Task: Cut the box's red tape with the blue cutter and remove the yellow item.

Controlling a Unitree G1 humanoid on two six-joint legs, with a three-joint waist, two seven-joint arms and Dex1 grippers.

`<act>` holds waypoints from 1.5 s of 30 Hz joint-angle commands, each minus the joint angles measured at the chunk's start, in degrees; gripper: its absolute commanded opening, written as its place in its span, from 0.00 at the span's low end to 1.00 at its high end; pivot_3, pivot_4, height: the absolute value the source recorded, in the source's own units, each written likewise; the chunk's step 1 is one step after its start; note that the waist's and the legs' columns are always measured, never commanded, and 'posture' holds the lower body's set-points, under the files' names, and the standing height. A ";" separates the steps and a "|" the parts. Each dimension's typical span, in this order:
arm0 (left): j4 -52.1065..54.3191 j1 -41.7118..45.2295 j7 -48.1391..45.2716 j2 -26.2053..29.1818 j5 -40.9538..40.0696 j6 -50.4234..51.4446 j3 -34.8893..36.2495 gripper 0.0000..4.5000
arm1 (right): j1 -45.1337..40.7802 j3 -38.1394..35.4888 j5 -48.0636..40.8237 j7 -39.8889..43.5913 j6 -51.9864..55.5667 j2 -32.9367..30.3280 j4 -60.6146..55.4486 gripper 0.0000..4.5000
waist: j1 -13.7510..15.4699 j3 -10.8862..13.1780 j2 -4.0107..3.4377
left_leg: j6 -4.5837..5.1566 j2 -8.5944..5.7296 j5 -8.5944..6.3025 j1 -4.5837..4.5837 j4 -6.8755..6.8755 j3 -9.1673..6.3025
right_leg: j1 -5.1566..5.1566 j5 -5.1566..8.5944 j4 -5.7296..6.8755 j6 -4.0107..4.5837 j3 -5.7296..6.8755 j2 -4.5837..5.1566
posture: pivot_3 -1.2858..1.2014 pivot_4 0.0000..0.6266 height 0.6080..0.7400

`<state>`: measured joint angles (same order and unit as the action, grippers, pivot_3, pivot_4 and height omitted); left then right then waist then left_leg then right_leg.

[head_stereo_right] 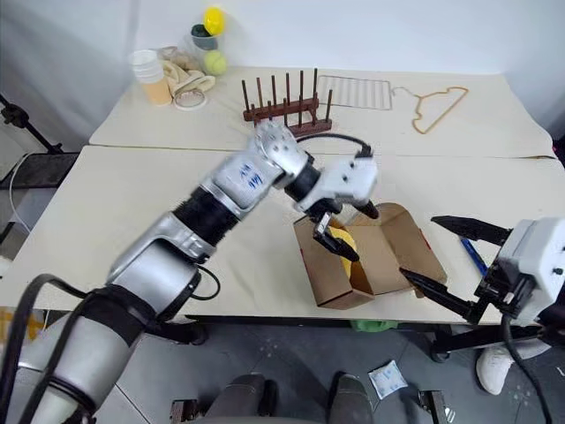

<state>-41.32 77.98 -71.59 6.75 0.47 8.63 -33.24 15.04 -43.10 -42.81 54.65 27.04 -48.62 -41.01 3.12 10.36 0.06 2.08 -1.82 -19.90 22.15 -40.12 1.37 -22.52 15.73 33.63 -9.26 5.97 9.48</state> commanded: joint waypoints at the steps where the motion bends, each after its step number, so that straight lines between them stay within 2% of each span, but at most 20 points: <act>1: -3.62 0.24 0.89 -0.60 4.21 -5.20 -0.52 1.00 | 1.24 -2.37 -2.52 -1.85 1.05 0.30 -3.34 1.00 | 0.00 0.00 0.01 | 0.00 0.00 0.00 0.01 -0.01 0.01 | 0.00 0.00 -0.01 0.00 0.00 0.00 | 0.52 0.24 1.00; 14: 1.60 -4.19 -3.48 4.07 7.16 -2.98 2.58 1.00 | -0.02 -1.48 -5.92 -4.35 3.12 -2.50 -4.37 1.00 | 0.13 0.00 0.00 | 0.01 0.01 -0.01 0.02 -0.08 -0.27 | 0.00 0.00 0.04 0.00 0.01 0.00 | 0.52 0.24 1.00; 23: 15.59 -8.99 -3.53 7.53 4.62 3.85 6.55 1.00 | -0.77 -1.46 -5.92 -3.86 3.32 -3.47 -2.83 1.00 | 0.04 0.00 0.00 | 0.02 0.01 -0.01 0.03 -0.09 -0.33 | 0.00 0.00 0.09 0.00 0.01 0.00 | 0.52 0.24 1.00; 29: 24.49 -11.07 -4.94 10.13 2.68 13.22 8.25 1.00 | -0.16 -1.63 -5.65 -3.83 3.33 -3.25 -2.98 1.00 | -0.06 0.00 -0.01 | 0.02 0.01 -0.01 0.02 -0.10 -0.54 | 0.00 0.00 0.12 0.00 0.02 0.00 | 0.52 0.24 1.00; 36: 30.57 -14.91 -3.23 12.23 4.49 23.04 5.43 1.00 | 0.42 0.20 -4.61 -4.43 2.65 -2.24 -3.43 1.00 | 0.03 -0.01 -0.02 | 0.02 0.00 -0.01 0.01 -0.14 -0.57 | 0.02 0.00 0.15 0.00 0.01 0.00 | 0.52 0.24 1.00; 45: 26.66 -15.52 0.56 11.19 8.74 19.75 0.35 1.00 | -1.47 1.23 -4.03 -3.97 2.27 -2.99 -1.98 1.00 | 0.04 -0.01 -0.02 | 0.02 -0.01 -0.01 0.02 -0.16 -0.59 | 0.03 0.00 0.16 0.00 0.01 0.00 | 0.52 0.24 1.00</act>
<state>-14.44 62.17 -71.96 18.30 8.19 29.41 -32.47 14.00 -41.22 -46.60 50.52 30.17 -51.22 -42.59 3.16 10.35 0.04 2.10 -1.83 -19.91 22.17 -40.28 0.78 -22.49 15.73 33.80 -9.26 5.98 9.48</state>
